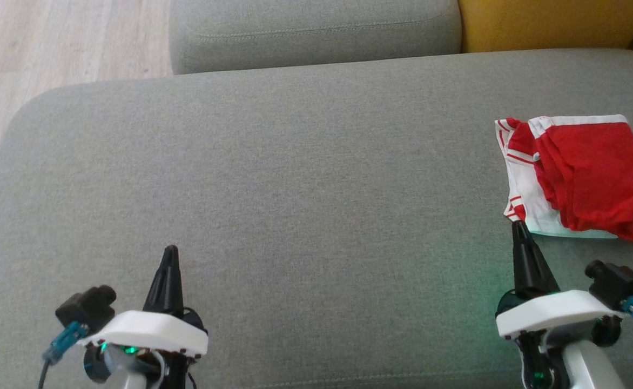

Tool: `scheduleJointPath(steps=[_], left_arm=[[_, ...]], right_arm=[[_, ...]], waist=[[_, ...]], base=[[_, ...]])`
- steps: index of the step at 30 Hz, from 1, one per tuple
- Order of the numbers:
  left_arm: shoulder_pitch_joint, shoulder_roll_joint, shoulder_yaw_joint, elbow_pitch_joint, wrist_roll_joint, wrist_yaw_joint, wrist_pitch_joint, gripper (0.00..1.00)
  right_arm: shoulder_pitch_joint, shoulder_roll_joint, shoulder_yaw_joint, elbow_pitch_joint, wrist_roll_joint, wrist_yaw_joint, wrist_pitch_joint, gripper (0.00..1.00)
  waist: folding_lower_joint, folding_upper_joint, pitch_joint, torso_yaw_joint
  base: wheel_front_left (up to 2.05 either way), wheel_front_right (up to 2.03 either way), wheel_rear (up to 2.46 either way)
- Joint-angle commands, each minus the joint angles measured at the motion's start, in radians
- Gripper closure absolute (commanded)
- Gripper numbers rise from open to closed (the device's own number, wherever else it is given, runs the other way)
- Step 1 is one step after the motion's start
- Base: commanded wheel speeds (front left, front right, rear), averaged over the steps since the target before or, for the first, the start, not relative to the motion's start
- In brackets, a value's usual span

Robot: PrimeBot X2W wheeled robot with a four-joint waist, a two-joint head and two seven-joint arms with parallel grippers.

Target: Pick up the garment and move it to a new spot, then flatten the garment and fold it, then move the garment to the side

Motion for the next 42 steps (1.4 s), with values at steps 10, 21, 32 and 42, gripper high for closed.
scheduleJointPath(steps=[10, 21, 32, 42], left_arm=[[-0.062, 0.016, 0.044, -0.022, -0.128, -0.027, 0.027, 1.0], [-0.067, 0.019, 0.066, -0.016, -0.235, -0.043, 0.054, 1.0], [-0.073, 0.021, 0.093, -0.009, -0.352, -0.06, 0.085, 1.0], [-0.079, 0.023, 0.118, -0.002, -0.458, -0.076, 0.113, 1.0]], right_arm=[[-0.044, -0.017, -0.014, -0.037, 0.144, 0.001, 0.025, 1.0], [-0.045, -0.019, -0.026, -0.038, 0.262, 0.001, 0.047, 1.0], [-0.046, -0.02, -0.041, -0.039, 0.391, 0.002, 0.071, 1.0], [-0.048, -0.021, -0.056, -0.04, 0.508, 0.002, 0.094, 1.0]], waist=[[0.0, 0.0, -0.003, 0.002], [0.0, 0.0, -0.005, 0.005], [0.0, 0.0, -0.008, 0.007], [0.0, 0.0, -0.011, 0.009]], base=[[0.0, 0.0, 0.0], [0.0, 0.0, 0.0], [0.0, 0.0, 0.0], [0.0, 0.0, 0.0]])
